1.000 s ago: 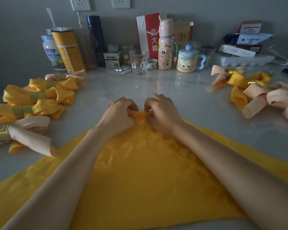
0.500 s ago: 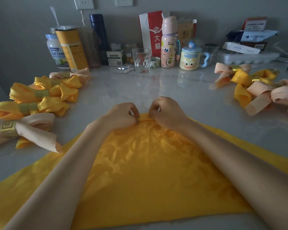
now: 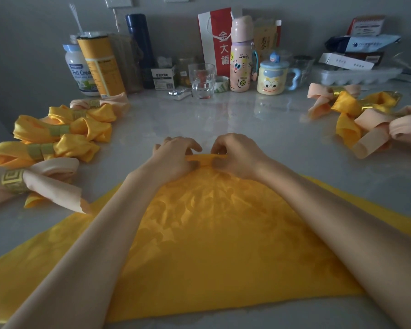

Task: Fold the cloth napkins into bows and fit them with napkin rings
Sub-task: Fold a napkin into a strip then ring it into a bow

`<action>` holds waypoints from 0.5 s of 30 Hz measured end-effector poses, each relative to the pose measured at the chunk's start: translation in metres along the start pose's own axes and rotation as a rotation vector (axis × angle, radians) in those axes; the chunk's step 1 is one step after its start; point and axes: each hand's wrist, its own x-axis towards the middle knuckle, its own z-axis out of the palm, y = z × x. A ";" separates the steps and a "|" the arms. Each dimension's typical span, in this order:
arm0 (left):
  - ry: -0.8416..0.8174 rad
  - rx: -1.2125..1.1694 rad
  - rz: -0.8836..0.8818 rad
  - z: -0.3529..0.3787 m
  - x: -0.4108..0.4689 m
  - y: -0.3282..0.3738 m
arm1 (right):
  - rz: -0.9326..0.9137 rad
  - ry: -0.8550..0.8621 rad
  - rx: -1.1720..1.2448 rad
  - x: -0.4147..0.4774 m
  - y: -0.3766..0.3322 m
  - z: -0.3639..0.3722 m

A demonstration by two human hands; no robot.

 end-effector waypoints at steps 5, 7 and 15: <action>0.086 0.066 0.059 0.004 -0.005 0.011 | -0.110 0.119 -0.139 -0.005 -0.002 0.001; 0.045 0.078 0.055 -0.001 -0.009 0.015 | -0.170 0.104 -0.166 -0.007 -0.004 -0.001; -0.152 -0.037 -0.058 -0.005 -0.019 0.023 | -0.121 -0.096 -0.087 -0.010 -0.010 -0.008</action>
